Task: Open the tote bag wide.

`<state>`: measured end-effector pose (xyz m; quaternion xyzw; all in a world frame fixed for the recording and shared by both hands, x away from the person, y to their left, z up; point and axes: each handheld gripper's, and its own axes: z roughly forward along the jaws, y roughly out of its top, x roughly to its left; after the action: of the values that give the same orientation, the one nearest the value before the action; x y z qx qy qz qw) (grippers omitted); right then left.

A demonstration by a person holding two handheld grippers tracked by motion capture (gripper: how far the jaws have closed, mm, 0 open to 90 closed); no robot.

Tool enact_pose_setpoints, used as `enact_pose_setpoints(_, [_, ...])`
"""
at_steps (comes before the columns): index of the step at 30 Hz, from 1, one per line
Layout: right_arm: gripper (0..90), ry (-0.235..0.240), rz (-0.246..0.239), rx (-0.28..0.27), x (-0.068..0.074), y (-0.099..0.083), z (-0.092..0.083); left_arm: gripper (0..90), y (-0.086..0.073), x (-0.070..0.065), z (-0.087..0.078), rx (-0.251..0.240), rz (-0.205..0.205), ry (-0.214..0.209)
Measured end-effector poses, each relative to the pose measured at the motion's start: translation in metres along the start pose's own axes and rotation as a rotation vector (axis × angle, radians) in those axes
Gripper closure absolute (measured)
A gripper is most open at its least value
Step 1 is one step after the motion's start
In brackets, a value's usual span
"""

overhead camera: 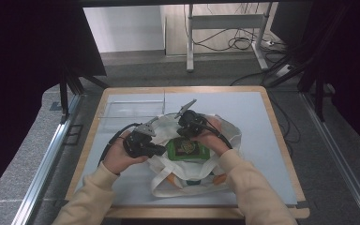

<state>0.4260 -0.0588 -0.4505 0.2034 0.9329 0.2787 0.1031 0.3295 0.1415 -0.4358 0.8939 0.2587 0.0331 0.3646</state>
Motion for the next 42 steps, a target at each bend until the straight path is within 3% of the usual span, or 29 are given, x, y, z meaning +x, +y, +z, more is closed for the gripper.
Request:
enact_pose_setpoints(7, [89.2, -0.048, -0.003, 0.002, -0.012, 0.001, 0.006, 85.2, -0.002, 0.000, 0.005, 0.016, -0.008, -0.011])
enact_pose_setpoints(18, [89.2, -0.057, 0.013, -0.001, -0.021, 0.001, 0.015, 85.1, -0.003, 0.003, 0.008, 0.028, -0.020, -0.013])
enact_pose_setpoints(26, [89.2, 0.027, -0.043, -0.017, 0.004, 0.003, 0.007, 84.9, -0.004, 0.005, 0.008, 0.026, -0.017, -0.012])
enact_pose_setpoints(32, [89.2, 0.080, -0.077, 0.017, 0.019, 0.005, 0.021, 84.8, -0.003, 0.005, 0.007, 0.037, -0.014, -0.006])
enact_pose_setpoints(36, [89.2, 0.064, -0.085, 0.032, 0.021, 0.007, 0.035, 85.0, -0.004, 0.005, 0.009, 0.033, -0.019, -0.009])
enact_pose_setpoints(42, [89.2, 0.015, -0.043, 0.018, 0.008, 0.010, 0.041, 84.8, -0.004, 0.006, 0.009, 0.045, -0.016, -0.010])
